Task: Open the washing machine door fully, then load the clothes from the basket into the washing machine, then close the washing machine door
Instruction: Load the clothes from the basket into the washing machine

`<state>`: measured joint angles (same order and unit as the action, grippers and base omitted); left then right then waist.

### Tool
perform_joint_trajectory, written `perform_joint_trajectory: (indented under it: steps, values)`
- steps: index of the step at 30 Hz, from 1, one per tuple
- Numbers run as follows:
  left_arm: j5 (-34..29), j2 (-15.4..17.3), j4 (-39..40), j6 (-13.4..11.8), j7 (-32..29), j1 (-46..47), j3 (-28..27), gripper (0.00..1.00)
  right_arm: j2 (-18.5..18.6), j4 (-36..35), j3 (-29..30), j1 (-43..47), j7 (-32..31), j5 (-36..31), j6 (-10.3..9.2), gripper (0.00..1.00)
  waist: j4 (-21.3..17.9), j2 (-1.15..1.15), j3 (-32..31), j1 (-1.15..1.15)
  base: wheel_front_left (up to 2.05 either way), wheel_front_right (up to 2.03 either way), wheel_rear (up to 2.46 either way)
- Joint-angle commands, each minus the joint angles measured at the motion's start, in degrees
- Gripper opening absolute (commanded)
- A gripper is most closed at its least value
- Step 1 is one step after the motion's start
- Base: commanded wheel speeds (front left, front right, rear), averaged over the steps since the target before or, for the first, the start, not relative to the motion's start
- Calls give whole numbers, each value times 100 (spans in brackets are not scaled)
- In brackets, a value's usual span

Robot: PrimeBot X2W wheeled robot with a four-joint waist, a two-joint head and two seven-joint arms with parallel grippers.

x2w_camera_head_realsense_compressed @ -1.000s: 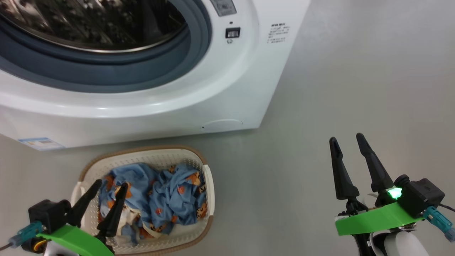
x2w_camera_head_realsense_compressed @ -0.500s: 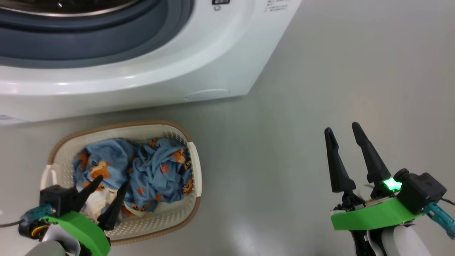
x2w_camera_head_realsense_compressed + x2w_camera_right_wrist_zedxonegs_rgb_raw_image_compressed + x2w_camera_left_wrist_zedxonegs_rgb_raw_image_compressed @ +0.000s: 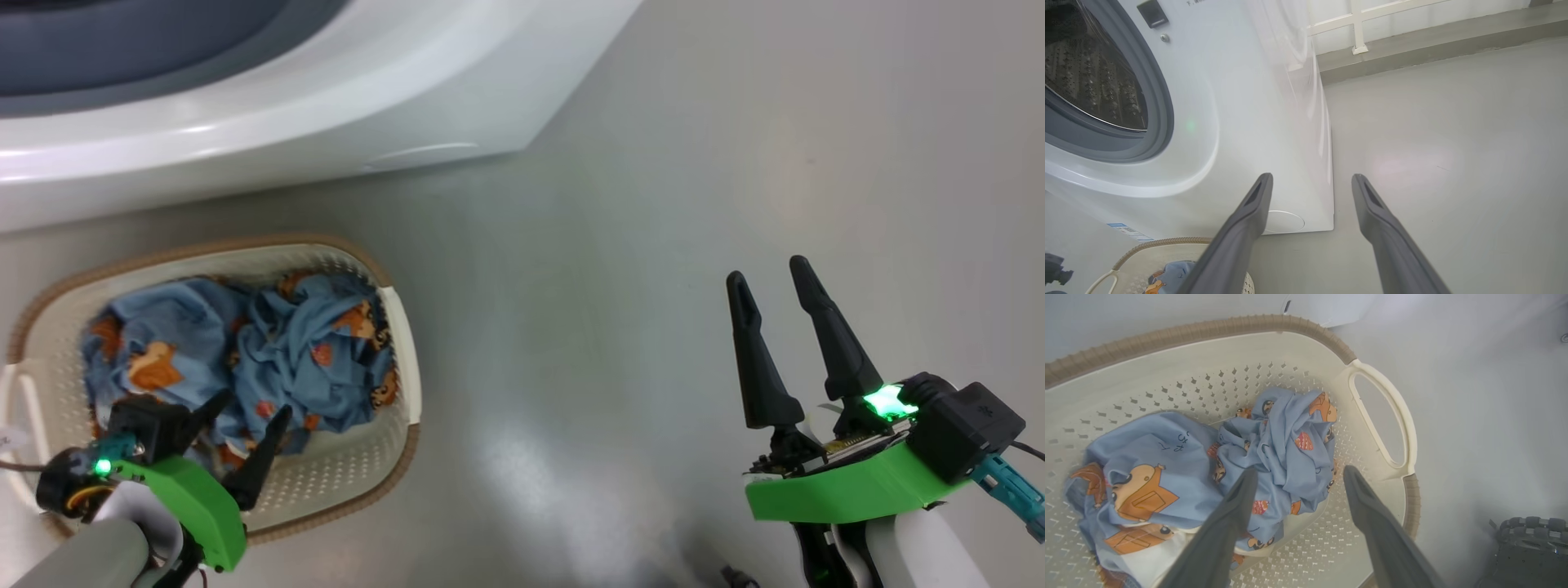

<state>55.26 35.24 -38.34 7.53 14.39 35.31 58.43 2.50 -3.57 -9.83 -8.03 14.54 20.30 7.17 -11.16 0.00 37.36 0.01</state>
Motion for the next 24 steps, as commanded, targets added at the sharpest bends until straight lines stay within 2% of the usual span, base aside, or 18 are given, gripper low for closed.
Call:
perform_joint_trajectory:
  steps: [1, 7, 24]
  values:
    - [59, 221, -79, -4, 61, 121, -54, 100, 38, -195, -178, -72, 46, 79, 32, 100, -213, 0, 273, -1, 0, 0, 0]
    - [118, 262, -353, -4, 61, 435, 232, 100, 38, -334, -271, -88, 46, 171, 32, 100, -385, 0, 610, -1, 0, 0, 0]
    - [444, 487, -646, -4, 61, 1058, 567, 100, 38, -613, -512, -118, 46, 293, 32, 100, -739, 0, 1309, -1, 0, 0, 0]
